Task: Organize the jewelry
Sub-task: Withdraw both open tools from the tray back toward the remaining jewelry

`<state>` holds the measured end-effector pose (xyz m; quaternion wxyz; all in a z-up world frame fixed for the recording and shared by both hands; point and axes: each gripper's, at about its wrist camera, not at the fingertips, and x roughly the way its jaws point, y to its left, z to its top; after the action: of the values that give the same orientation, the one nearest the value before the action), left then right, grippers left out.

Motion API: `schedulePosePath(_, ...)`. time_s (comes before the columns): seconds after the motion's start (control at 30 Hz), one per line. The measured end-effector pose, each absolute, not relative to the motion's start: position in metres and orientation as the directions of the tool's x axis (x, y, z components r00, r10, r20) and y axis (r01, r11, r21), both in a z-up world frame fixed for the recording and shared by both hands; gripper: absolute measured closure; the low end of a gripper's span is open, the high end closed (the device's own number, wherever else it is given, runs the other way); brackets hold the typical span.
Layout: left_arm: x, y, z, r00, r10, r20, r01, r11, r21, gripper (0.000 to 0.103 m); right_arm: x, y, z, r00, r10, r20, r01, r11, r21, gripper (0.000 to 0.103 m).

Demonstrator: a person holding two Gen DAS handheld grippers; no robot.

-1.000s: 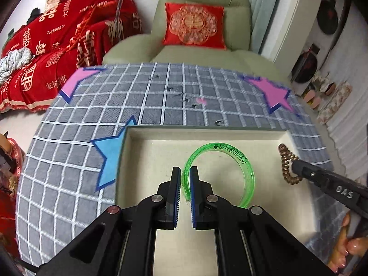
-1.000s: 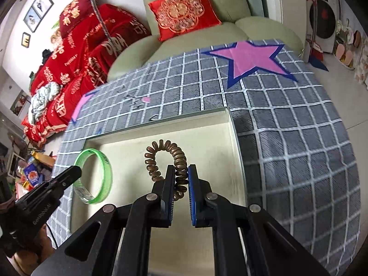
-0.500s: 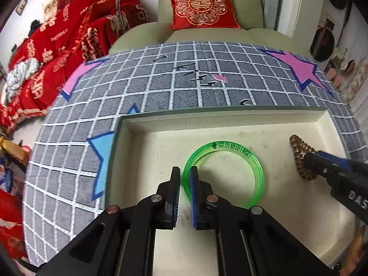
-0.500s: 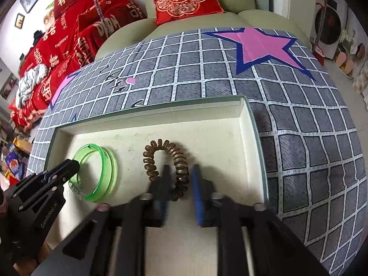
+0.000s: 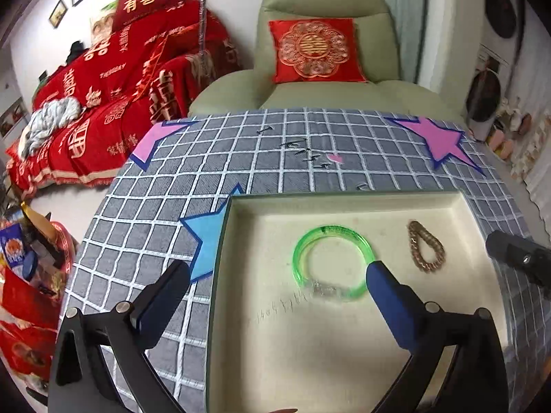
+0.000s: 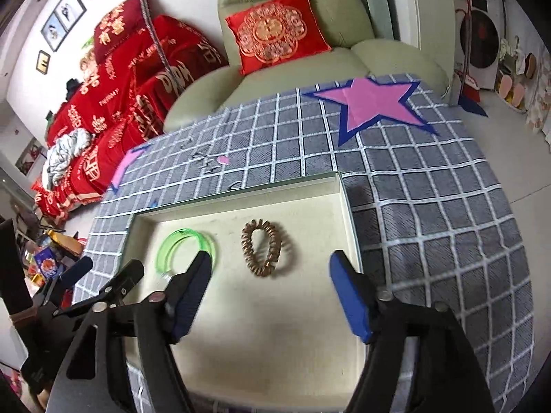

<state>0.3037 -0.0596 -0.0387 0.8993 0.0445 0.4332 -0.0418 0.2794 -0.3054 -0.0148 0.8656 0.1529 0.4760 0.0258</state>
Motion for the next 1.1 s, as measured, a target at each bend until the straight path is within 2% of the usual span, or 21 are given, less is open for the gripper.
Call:
schedulePosePath(0.4,0.178,-0.019,-0.008,0.674,-0.079,-0.735,0.14,0.99,0.022,0.0,0.173,-0.297,0.031,0.62,0.239,-0.747,0.05,0.938,0.342,0.014)
schedulePosePath(0.47,0.16,-0.007,-0.009,0.675,-0.075,-0.734,0.13,0.991,0.018,0.0,0.157,-0.296,0.034,0.623,0.244,-0.743,0.048,0.937,0.347,0.0)
schedulePosePath(0.67,0.113,0.02,-0.024,0.654,-0.058,-0.755,0.099,0.995,0.01,0.0,0.11,-0.287,0.037,0.604,0.272,-0.749,0.017,0.935,0.353,0.0)
schedulePosePath(0.93,0.071,0.03,-0.06,0.636,0.023,-0.771,0.087,0.991,0.102,0.0,0.054,-0.281,0.003,0.542,0.196,-0.817,0.038,0.966,0.256,0.0)
schedulePosePath(1.1,0.065,0.036,-0.077,0.609,0.027,-0.793,0.065,0.994,0.084,0.0,0.036,-0.3,-0.019,0.504,0.145,-0.851,0.107,0.968,0.229,0.0)
